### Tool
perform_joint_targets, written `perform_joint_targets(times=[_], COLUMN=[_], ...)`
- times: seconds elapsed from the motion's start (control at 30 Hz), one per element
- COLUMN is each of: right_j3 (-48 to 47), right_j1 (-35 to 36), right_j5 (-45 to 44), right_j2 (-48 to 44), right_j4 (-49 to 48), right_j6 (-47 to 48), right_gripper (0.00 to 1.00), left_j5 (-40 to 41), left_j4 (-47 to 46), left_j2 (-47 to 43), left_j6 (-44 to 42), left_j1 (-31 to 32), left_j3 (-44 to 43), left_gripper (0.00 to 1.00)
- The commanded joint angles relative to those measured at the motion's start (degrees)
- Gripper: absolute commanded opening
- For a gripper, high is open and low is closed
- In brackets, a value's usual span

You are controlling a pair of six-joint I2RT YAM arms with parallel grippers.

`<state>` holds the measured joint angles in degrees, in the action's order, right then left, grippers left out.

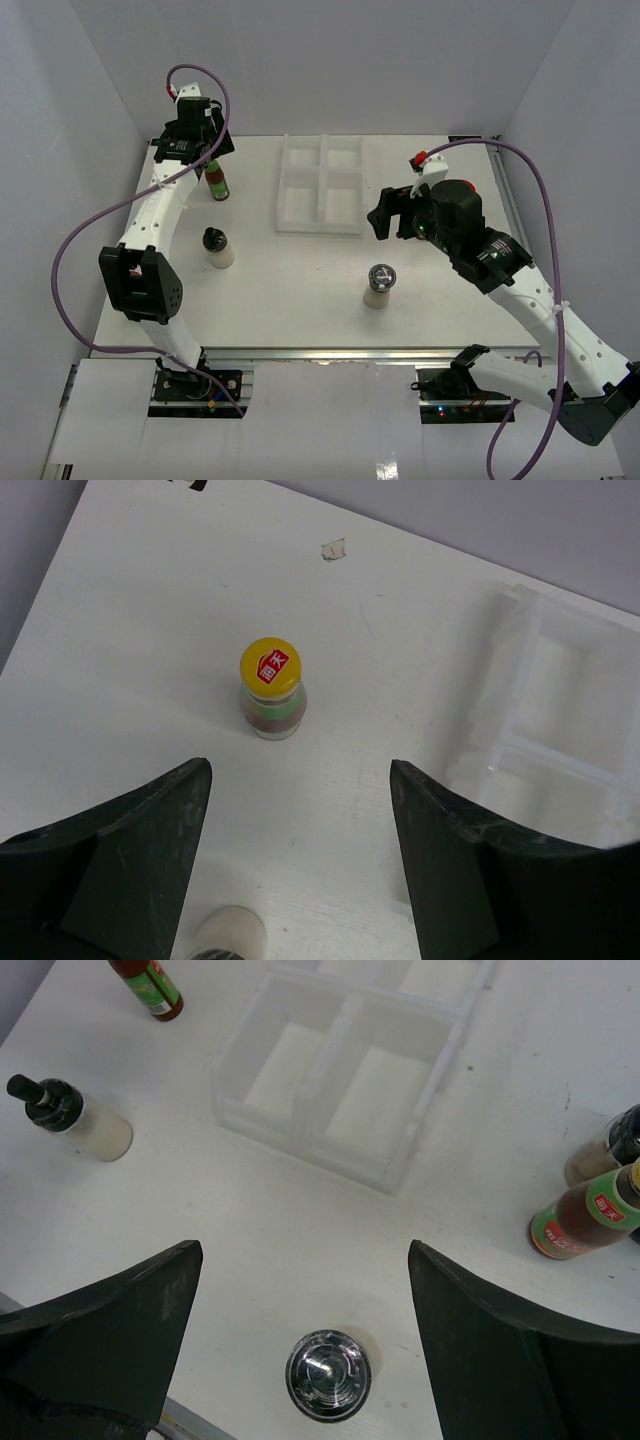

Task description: Organize the condiment bottles

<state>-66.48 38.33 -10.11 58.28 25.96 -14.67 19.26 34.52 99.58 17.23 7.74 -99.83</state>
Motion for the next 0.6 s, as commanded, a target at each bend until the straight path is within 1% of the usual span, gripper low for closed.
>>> perform_joint_targets(times=[0.0, 0.07, 0.23, 0.47, 0.57], right_j3=[0.96, 1.25, -0.12, -0.71, -0.75], right_j1=[0.07, 0.00, 0.02, -0.01, -0.01], right_j5=[-0.54, -0.61, 0.20, 0.00, -0.08], right_j2=[-0.57, -0.29, 1.20, 1.85, 2.12], right_j4=[-3.25, -3.53, -2.89, -2.60, -2.50], right_j6=[2.05, 2.27, 2.28, 2.54, 2.56], right_gripper=[0.90, 0.90, 0.90, 0.90, 0.90], left_j5=[-1.56, -1.34, -1.17, -1.28, -2.74], left_j4=[-1.49, -3.56, -3.61, -7.20, -8.99], left_j2=[1.12, 1.47, 4.25, 6.22, 7.32], left_j6=[-1.04, -0.97, -1.54, -2.31, -3.62], left_j1=[-1.46, -1.75, -2.43, -3.15, -3.53], left_j3=[-1.66, -0.09, -0.50, 1.92, 2.45], left_gripper=[0.82, 0.82, 0.80, 0.77, 0.77])
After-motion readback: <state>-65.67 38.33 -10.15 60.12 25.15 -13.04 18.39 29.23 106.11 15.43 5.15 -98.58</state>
